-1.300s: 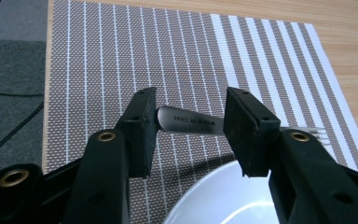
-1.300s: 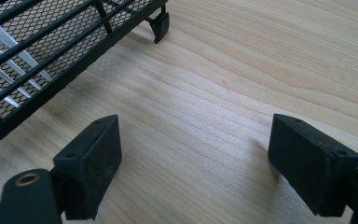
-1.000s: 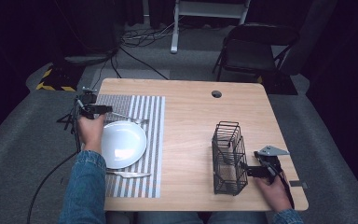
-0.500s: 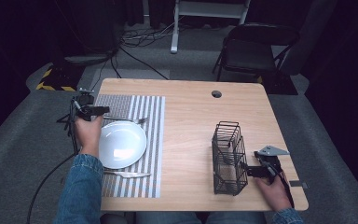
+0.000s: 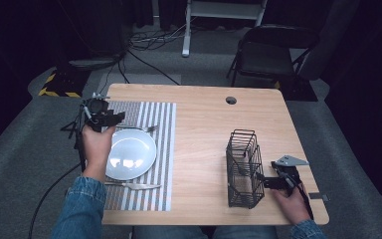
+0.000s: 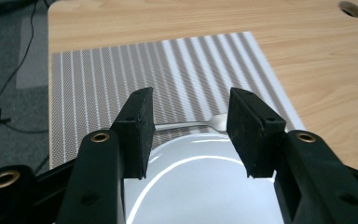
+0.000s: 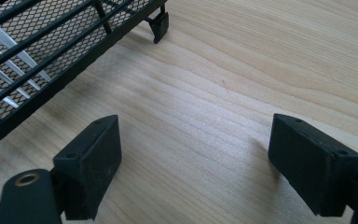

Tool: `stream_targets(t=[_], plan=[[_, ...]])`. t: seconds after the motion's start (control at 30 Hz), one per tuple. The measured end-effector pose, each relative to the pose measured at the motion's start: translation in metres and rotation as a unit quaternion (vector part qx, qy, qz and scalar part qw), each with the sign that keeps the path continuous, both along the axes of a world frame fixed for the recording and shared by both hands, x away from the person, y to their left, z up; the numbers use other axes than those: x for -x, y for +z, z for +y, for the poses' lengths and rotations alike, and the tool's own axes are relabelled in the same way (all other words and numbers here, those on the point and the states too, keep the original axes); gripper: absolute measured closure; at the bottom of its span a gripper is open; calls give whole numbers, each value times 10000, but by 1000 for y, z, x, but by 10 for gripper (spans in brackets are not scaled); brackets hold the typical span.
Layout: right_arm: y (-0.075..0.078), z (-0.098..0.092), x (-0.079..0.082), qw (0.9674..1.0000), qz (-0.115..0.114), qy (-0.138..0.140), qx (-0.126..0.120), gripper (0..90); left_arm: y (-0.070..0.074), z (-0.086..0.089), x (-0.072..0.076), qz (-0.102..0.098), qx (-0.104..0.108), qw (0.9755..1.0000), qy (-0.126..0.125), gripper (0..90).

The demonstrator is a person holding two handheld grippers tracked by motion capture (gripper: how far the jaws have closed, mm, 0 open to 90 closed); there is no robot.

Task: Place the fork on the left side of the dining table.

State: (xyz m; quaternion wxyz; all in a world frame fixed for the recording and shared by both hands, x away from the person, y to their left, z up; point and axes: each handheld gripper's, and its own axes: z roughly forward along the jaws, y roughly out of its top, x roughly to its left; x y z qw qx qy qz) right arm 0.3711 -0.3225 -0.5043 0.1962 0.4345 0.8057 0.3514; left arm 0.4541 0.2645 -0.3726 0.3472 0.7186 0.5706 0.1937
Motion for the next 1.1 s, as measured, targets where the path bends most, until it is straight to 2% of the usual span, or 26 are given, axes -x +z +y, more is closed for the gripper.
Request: stream_targets(t=[0.27,0.43,0.63,0.83,0.9,1.0,1.1], plan=[[0,0,0,10000,-4,7,3,172,20,-19,28,-236,181,9989,-374,510],[0,0,-1,10000,-3,15,4,172,31,-33,49,-448,302,9961,-705,504],[0,0,-1,10000,-3,17,4,172,31,-45,73,-618,448,9921,-995,486],[0,0,-1,10000,-2,14,1,172,31,-56,96,-835,649,9862,-1273,482],[0,0,-1,10000,-3,14,0,172,31,-59,99,-783,691,9853,-1349,478],[0,0,-1,10000,-3,15,0,173,29,-63,105,-816,761,9834,-1433,476],[0,0,-1,10000,-4,17,4,173,25,-68,109,-824,730,9830,-1468,473]])
